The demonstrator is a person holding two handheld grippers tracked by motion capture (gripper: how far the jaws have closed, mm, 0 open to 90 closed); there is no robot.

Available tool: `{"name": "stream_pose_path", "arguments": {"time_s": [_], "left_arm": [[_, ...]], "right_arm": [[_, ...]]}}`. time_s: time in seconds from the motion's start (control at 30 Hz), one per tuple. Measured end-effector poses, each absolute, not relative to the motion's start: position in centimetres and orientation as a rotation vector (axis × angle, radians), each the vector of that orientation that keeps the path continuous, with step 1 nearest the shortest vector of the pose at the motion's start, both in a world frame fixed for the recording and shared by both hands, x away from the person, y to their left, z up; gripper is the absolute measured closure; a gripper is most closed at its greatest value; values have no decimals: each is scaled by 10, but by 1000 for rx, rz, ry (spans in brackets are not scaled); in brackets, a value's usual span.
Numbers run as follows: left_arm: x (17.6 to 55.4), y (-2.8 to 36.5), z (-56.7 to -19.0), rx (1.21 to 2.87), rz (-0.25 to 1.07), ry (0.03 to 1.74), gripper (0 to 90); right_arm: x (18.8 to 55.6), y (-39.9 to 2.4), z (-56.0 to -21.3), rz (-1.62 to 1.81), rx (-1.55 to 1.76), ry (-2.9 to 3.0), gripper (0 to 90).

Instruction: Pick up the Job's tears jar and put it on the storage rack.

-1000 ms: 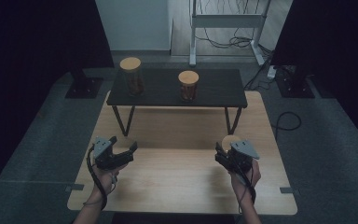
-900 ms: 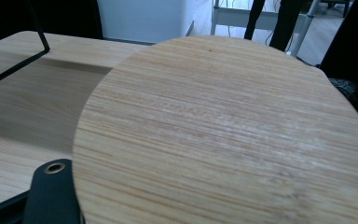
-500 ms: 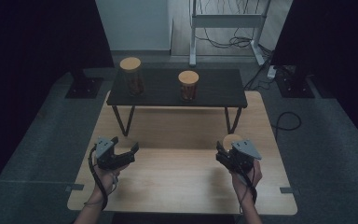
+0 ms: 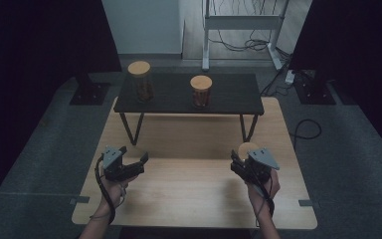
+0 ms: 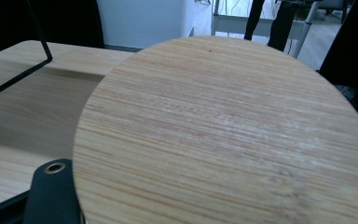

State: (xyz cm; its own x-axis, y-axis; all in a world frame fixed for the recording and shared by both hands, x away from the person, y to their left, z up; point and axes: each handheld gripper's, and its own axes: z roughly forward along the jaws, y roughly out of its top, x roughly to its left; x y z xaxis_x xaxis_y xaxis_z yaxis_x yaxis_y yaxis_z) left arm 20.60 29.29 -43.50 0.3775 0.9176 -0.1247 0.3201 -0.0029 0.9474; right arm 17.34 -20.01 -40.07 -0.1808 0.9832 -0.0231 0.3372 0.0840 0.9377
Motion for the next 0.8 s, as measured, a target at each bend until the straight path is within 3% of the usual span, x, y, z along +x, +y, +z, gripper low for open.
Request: {"name": "stream_pose_path", "arguments": {"time_s": [0.8], "left_arm": [[207,292,-435,1564,688,1145,76]], "right_arm": [[174,-201,-399,1117,1326,1621,250]]}}
